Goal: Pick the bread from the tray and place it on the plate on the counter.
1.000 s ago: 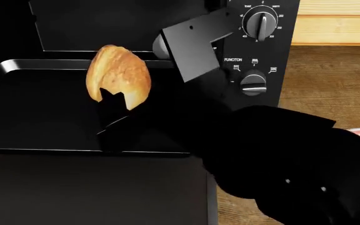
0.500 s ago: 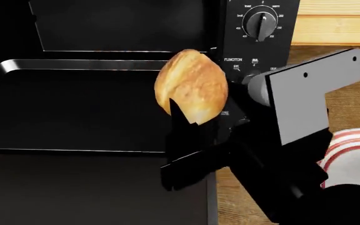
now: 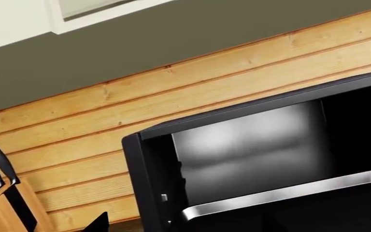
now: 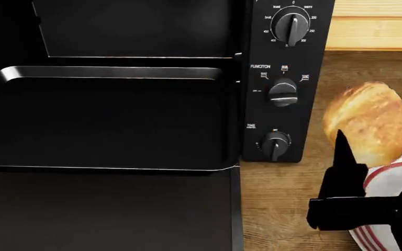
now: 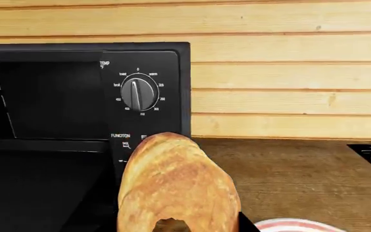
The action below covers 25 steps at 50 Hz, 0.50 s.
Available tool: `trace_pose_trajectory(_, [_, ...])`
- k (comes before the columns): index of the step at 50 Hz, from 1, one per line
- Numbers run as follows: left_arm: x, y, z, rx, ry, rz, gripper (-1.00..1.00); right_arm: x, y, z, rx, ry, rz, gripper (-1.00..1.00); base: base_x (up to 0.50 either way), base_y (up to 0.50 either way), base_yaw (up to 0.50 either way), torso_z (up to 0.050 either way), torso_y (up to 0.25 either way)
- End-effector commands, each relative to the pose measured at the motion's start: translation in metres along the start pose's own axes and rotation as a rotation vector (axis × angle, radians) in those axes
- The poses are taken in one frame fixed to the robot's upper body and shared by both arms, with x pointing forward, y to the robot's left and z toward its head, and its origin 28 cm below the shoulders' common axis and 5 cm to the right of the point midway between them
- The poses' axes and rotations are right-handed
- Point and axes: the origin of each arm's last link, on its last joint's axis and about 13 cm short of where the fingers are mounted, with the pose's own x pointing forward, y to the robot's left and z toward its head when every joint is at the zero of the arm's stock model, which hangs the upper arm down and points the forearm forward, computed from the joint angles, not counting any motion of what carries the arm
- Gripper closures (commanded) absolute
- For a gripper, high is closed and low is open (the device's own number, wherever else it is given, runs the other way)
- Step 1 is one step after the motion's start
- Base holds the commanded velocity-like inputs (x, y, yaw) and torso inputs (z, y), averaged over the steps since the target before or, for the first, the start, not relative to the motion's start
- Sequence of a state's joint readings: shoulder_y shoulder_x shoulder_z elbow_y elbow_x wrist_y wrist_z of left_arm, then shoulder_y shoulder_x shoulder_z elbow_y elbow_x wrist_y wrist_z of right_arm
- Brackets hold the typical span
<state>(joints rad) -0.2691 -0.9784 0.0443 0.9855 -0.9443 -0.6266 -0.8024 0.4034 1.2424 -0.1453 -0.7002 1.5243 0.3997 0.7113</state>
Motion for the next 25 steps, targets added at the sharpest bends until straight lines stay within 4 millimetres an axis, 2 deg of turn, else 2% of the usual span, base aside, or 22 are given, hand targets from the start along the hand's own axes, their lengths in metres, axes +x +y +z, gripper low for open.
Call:
trace_pose_trajectory(1, [0.001, -0.001, -0.001, -0.003, 0.001, -0.005, -1.00, 0.000, -0.024, -0.009, -0.075, 0.046, -0.165, 1.00, 0.00, 0.00, 0.00, 0.000, 0.000])
trace_pose_trajectory(13, [0.001, -0.001, -0.001, -0.002, 0.001, -0.003, -1.00, 0.011, -0.041, -0.025, -0.085, 0.128, -0.260, 1.00, 0.00, 0.00, 0.00, 0.000, 0.000])
trace_pose_trajectory(25, [0.001, -0.002, 0.001, 0.002, 0.000, -0.008, -1.00, 0.013, -0.055, -0.040, -0.096, 0.192, -0.330, 1.00, 0.00, 0.00, 0.00, 0.000, 0.000])
